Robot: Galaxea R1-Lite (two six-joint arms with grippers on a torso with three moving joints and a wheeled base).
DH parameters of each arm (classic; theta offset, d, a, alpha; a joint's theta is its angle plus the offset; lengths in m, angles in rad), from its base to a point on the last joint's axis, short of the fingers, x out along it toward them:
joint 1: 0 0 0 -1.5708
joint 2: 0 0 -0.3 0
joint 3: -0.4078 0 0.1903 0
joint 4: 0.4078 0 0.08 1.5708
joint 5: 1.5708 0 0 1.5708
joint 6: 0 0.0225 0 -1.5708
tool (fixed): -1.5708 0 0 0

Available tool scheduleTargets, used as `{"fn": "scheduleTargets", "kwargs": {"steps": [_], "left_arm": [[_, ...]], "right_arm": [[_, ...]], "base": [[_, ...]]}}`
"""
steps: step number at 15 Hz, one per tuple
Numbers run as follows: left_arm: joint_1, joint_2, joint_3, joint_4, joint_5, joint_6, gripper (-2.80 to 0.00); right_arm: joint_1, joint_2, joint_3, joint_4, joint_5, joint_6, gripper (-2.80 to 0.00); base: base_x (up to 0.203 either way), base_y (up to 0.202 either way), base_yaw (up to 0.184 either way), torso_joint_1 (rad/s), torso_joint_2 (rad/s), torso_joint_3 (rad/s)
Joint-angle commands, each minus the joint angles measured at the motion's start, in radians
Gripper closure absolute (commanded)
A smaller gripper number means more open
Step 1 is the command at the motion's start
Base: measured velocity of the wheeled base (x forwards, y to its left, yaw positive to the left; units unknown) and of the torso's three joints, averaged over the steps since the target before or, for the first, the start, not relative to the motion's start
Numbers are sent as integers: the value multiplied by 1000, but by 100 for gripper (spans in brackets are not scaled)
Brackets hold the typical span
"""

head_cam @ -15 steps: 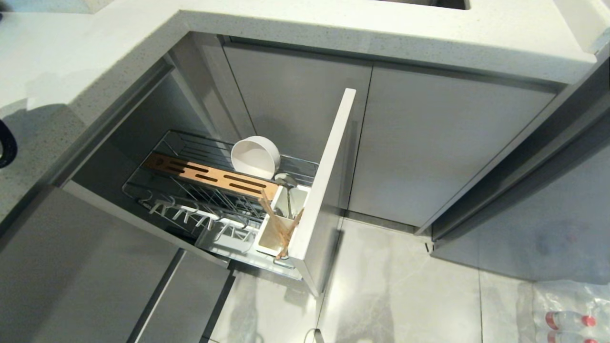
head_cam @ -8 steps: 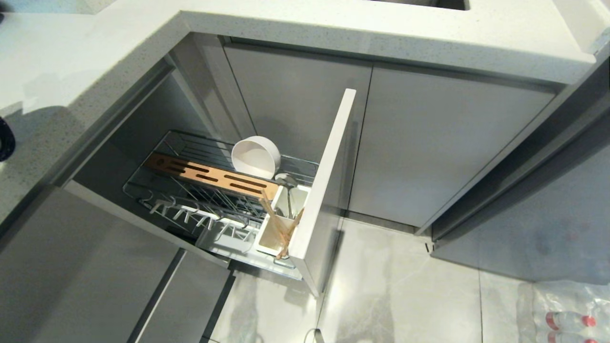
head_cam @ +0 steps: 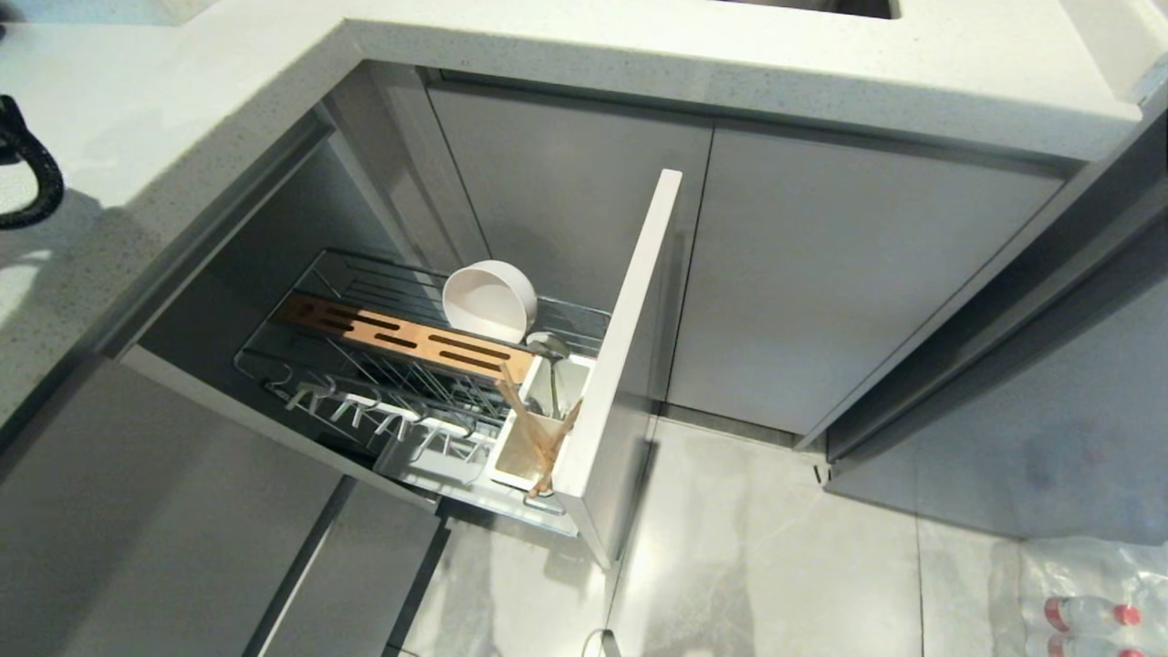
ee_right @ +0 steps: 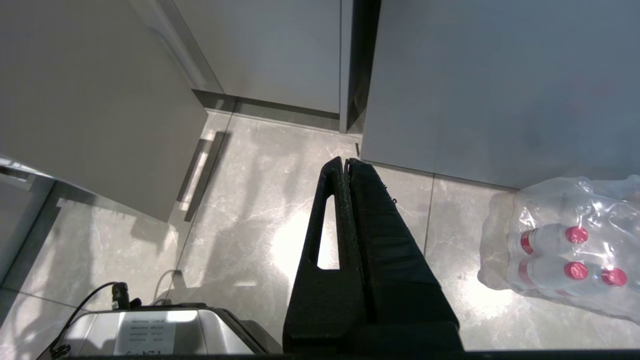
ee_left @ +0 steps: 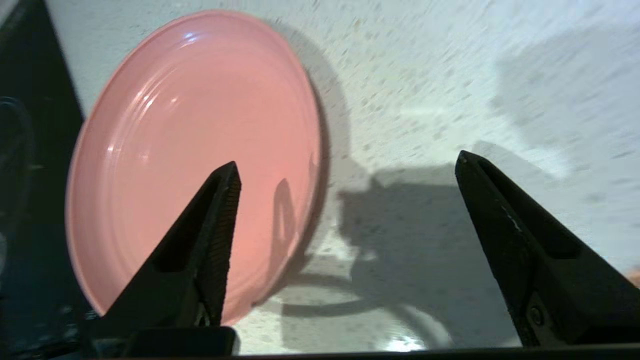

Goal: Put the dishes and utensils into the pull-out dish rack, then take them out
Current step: Take the plate out of the cupboard, then take the bowl out of the cupboard

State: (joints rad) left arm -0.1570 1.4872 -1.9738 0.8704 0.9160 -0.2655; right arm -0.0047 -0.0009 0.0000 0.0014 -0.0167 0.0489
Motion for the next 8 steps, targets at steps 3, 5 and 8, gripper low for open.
{"fn": "scheduleTargets", "kwargs": {"steps": [3, 5, 8], "left_arm": [[-90, -73, 1, -19, 6, -37, 0], [-143, -108, 1, -58, 6, -63, 0], [-231, -158, 2, -147, -27, -89, 0]], "right_arm": [[0, 1, 2, 0, 0, 0, 0], [0, 1, 2, 0, 0, 0, 0], [0, 1, 2, 0, 0, 0, 0]], "base": [[0, 0, 0, 0, 0, 0], [0, 0, 0, 0, 0, 0], [0, 0, 0, 0, 0, 0]]}}
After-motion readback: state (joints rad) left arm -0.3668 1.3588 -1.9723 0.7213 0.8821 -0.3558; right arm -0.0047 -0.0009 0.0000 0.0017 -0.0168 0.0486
